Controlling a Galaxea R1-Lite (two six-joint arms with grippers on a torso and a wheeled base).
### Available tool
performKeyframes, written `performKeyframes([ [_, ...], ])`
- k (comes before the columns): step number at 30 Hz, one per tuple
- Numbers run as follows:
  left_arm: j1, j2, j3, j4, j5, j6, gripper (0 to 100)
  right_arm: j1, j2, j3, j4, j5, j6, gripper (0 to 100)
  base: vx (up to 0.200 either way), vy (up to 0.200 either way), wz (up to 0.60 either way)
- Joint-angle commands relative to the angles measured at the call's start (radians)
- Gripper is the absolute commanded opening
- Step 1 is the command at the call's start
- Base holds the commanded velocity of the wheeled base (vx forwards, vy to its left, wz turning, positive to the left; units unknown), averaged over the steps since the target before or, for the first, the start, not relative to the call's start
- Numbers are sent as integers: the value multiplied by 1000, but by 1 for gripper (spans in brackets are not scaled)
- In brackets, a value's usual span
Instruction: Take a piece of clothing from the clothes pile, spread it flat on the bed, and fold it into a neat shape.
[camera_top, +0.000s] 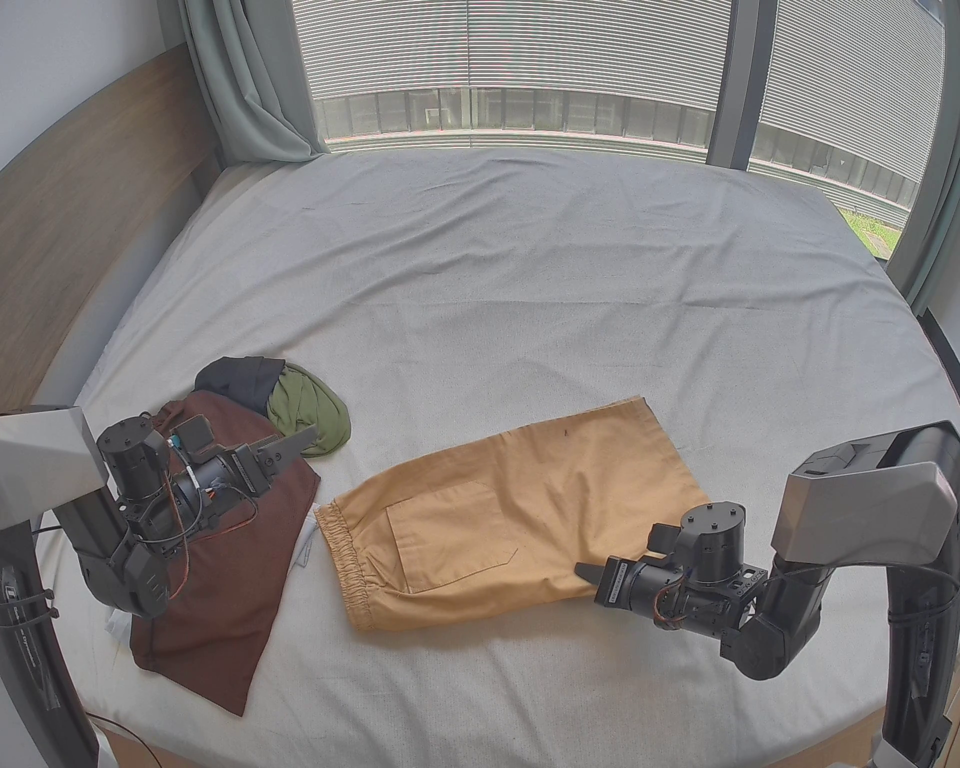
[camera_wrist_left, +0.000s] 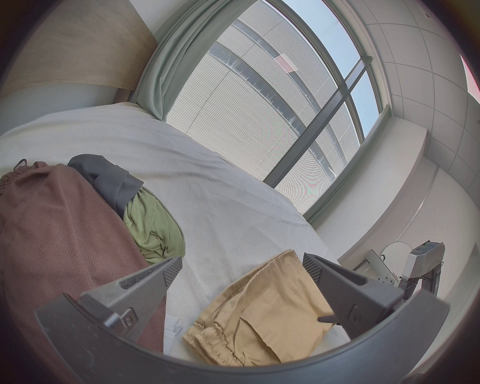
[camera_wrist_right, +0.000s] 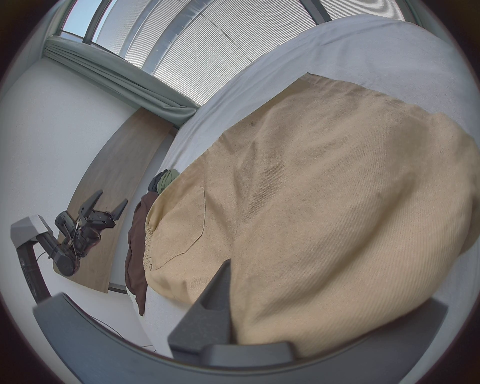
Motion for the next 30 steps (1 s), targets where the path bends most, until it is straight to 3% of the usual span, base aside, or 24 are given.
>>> performKeyframes([
  [1,-1,-3,-11,-3,0,2,100,4,-4,47,-4,0,-5,0,0,0,0],
  [14,-9,2,1,-3,-1,48,100,7,62,101,-153,0,-8,0,0,0,0],
  [19,-12,-3,34,-3,-38,64,100,8,96,107,-181,0,-9,0,0,0,0],
  [20,-12,-4,43,-3,-50,65,100,11,96,110,-181,0,-9,100,0,0,0],
  [30,-5,3,46,-3,-76,105,100,50,75,197,-205,9,-9,100,0,0,0],
])
